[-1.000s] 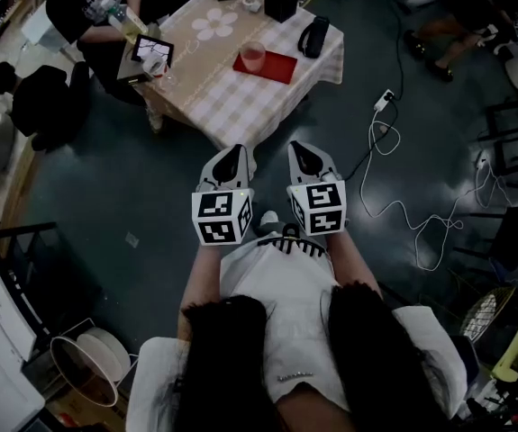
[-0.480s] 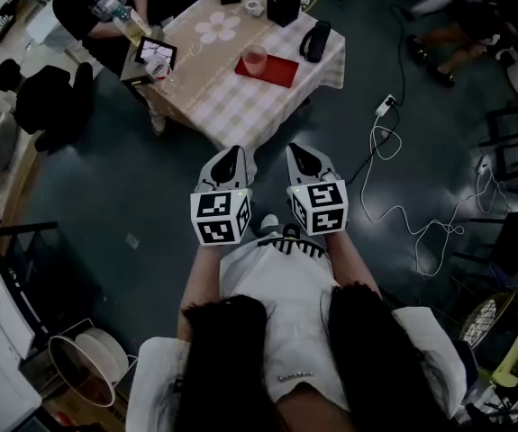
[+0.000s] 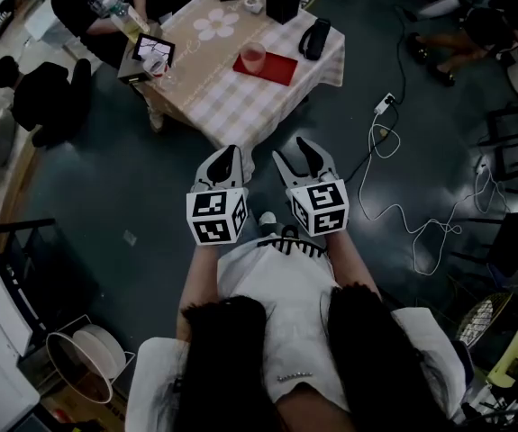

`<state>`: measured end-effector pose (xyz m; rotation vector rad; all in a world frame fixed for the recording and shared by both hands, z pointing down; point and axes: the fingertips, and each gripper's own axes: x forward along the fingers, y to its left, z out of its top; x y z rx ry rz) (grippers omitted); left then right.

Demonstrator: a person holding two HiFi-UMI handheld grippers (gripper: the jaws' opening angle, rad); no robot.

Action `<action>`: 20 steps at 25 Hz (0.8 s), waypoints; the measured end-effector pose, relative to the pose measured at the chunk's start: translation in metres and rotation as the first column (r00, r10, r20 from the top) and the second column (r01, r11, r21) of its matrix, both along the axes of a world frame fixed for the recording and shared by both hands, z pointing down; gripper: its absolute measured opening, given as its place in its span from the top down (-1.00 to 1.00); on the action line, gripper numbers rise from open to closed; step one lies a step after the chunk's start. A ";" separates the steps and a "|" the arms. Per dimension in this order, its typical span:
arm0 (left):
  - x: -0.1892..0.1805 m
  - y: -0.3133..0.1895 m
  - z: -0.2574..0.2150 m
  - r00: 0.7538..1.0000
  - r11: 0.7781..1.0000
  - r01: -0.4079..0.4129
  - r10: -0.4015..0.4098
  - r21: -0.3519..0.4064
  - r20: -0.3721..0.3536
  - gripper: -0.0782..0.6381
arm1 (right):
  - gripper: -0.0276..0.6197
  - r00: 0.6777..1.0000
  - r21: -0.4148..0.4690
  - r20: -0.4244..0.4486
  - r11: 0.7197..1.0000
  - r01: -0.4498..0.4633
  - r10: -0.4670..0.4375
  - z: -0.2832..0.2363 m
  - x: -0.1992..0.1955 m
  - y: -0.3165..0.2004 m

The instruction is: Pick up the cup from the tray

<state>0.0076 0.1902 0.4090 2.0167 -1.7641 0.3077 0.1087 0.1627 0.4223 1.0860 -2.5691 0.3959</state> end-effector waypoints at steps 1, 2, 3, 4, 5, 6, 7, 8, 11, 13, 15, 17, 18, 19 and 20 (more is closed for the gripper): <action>0.000 0.000 0.000 1.000 1.000 0.002 -0.002 -0.002 0.001 0.77 | 0.23 1.000 0.004 0.008 1.000 0.003 -0.003 -0.001 -0.001 0.000; -0.001 0.001 0.000 1.000 1.000 0.004 -0.004 -0.003 0.004 0.77 | 0.18 1.000 0.006 0.017 1.000 0.008 -0.008 -0.003 -0.002 0.000; -0.002 0.000 0.001 1.000 1.000 0.008 -0.008 -0.005 0.007 0.77 | 0.13 1.000 0.008 0.025 1.000 0.014 -0.014 -0.004 -0.003 -0.001; -0.003 0.000 0.001 1.000 1.000 0.011 -0.011 -0.006 0.009 0.77 | 0.08 0.999 0.010 0.029 1.000 0.022 -0.022 -0.004 -0.005 -0.001; -0.005 0.000 0.002 1.000 1.000 0.014 -0.014 -0.008 0.010 0.77 | 0.04 0.999 0.012 0.030 1.000 0.027 -0.028 -0.004 -0.006 -0.002; -0.006 -0.001 0.003 1.000 1.000 0.016 -0.016 -0.009 0.009 0.77 | 0.02 0.999 0.015 0.030 0.999 0.029 -0.029 -0.004 -0.008 -0.003; -0.008 -0.001 0.005 1.000 1.000 0.019 -0.019 -0.011 0.007 0.77 | 0.01 0.999 0.018 0.031 0.999 0.027 -0.027 -0.003 -0.008 -0.004; -0.010 -0.002 0.005 1.000 1.000 0.021 -0.021 -0.011 0.006 0.76 | 0.00 0.999 0.019 0.032 1.000 0.023 -0.024 -0.003 -0.009 -0.006; -0.016 -0.008 0.005 1.000 1.000 0.027 -0.027 -0.007 0.005 0.77 | -0.03 0.999 0.023 0.036 0.999 0.023 -0.024 -0.003 -0.012 -0.012; -0.021 -0.014 0.005 0.999 0.999 0.033 -0.033 -0.005 0.000 0.77 | -0.07 0.998 0.034 0.047 0.999 0.042 -0.044 -0.007 -0.017 -0.016; -0.026 -0.021 0.005 0.999 0.999 0.040 -0.040 -0.005 -0.007 0.77 | -0.13 0.996 0.047 0.060 0.997 0.065 -0.067 -0.010 -0.023 -0.020; -0.029 -0.029 0.007 0.999 0.999 0.042 -0.042 -0.007 -0.010 0.77 | -0.15 0.996 0.053 0.061 0.996 0.067 -0.070 -0.010 -0.027 -0.027; -0.031 -0.033 0.008 0.999 0.999 0.039 -0.039 -0.008 -0.010 0.77 | -0.16 0.996 0.052 0.057 0.997 0.064 -0.066 -0.009 -0.028 -0.032; -0.032 -0.038 0.009 0.999 0.999 0.035 -0.035 -0.010 -0.010 0.77 | -0.17 0.997 0.051 0.052 0.997 0.061 -0.063 -0.007 -0.030 -0.036; -0.034 -0.042 0.011 0.999 0.999 0.031 -0.031 -0.013 -0.010 0.77 | -0.17 0.997 0.049 0.050 0.997 0.061 -0.063 -0.006 -0.031 -0.040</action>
